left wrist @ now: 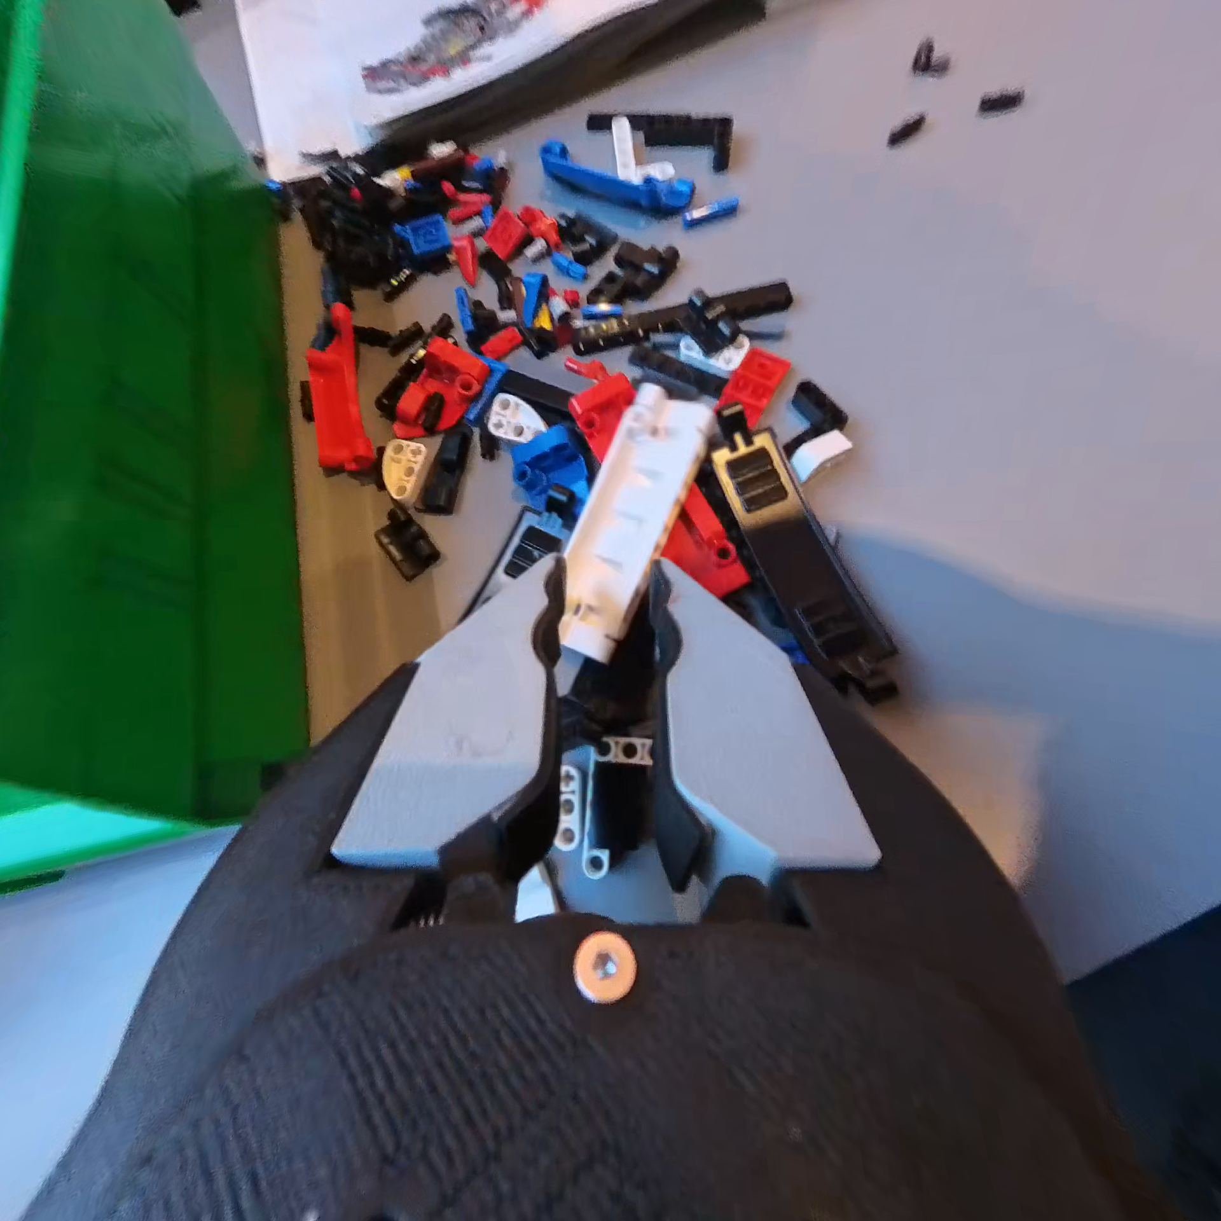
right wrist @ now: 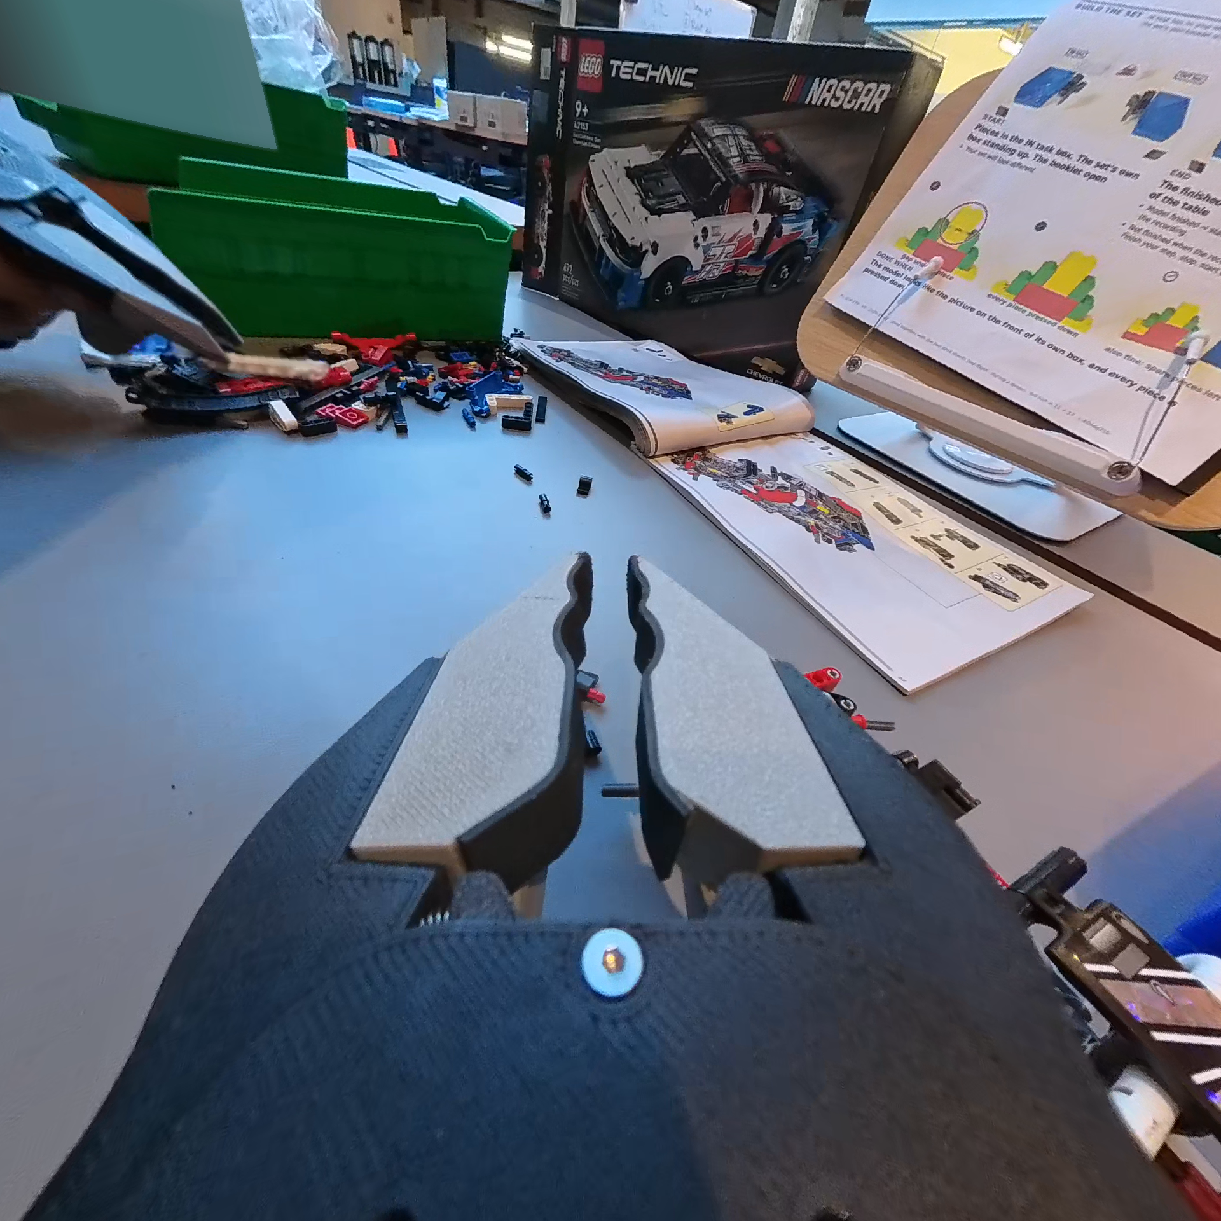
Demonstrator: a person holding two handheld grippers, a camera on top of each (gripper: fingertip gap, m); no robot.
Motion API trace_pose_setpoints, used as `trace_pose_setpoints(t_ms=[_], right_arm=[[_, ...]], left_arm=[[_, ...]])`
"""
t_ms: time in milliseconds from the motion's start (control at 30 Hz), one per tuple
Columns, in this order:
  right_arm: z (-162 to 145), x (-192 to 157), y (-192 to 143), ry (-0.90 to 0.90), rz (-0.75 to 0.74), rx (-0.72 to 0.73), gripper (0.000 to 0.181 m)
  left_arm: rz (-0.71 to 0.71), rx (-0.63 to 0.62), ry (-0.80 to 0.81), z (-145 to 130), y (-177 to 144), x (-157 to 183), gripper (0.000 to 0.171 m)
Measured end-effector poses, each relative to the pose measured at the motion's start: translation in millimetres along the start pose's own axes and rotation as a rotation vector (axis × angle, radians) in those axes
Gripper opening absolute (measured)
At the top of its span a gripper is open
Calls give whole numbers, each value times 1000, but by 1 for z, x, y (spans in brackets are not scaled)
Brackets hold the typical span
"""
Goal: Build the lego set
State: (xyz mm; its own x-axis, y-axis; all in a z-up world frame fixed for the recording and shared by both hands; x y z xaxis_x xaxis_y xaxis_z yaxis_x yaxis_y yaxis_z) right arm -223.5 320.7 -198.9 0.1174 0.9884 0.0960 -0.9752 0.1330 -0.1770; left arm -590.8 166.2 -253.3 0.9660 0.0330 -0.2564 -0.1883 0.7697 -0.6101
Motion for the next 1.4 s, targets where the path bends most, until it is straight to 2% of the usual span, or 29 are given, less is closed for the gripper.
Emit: trace_pose_setpoints(t_ms=[133, 433, 567, 733, 1000, 1233, 1400], right_arm=[[1, 0, -1, 3, 0, 11, 7], [4, 0, -3, 2, 6, 30, 7], [4, -1, -2, 3, 12, 31, 7], [4, -1, -3, -4, 1, 32, 6], [5, 0, -3, 0, 1, 36, 6], [9, 3, -9, 2, -19, 65, 6], [19, 8, -23, 8, -60, 148, 4]], left_arm=[[55, 21, -32, 3, -3, -13, 22], [117, 121, -106, 12, -18, -18, 22], [114, 51, -142, 8, -8, -24, 21], [100, -63, -95, 9, 14, -29, 22], [123, -128, -26, 16, 42, -43, 19], [122, -242, 81, 9, 63, -38, 10], [113, -252, 87, 13, 68, -39, 0]])
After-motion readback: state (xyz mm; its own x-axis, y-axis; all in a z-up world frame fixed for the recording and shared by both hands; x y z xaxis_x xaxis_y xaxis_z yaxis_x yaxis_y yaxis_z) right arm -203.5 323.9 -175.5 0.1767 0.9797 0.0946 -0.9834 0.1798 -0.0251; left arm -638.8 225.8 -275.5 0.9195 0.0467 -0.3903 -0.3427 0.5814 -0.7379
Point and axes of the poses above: each gripper's, where its closed fingertips meet, y out along the fingers, z out of its top, x = y × z across the jaws, the point moved 1 cm from there along -y, back along the fingers, and after that the axes turned 14 degrees about z, right-handed, at the moved point
